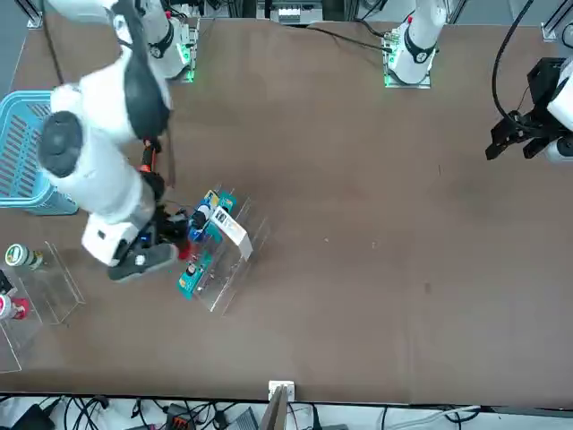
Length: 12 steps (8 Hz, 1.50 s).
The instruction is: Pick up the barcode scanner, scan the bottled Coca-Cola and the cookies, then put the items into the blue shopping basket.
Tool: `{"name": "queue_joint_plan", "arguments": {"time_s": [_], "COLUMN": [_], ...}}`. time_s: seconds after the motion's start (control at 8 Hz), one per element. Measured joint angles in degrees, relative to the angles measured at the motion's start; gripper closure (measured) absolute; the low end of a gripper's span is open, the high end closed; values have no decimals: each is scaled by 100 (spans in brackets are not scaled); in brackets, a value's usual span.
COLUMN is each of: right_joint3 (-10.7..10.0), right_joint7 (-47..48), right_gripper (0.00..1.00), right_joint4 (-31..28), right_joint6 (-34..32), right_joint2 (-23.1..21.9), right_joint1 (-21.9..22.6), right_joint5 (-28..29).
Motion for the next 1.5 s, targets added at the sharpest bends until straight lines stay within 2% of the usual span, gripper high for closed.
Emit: {"name": "queue_joint_plan", "arguments": {"time_s": [0.38,0.5,0.88,1.12,1.5], "right_joint3": [-43,-55,-73,-74,-76], "right_joint7": [-1494,-1922,-3370,-4212,-5599], "right_gripper": [62,62,62,62,62], "right_joint4": [43,-90,-862,-1644,-4010], "right_joint6": [-1354,-1570,-1480,-827,1447], "right_joint2": [-585,-764,-1126,-1472,-2460], "right_joint1": [-1407,-1844,-3197,-3871,-4892], "right_joint5": [-18,-28,-223,-378,-367]}}
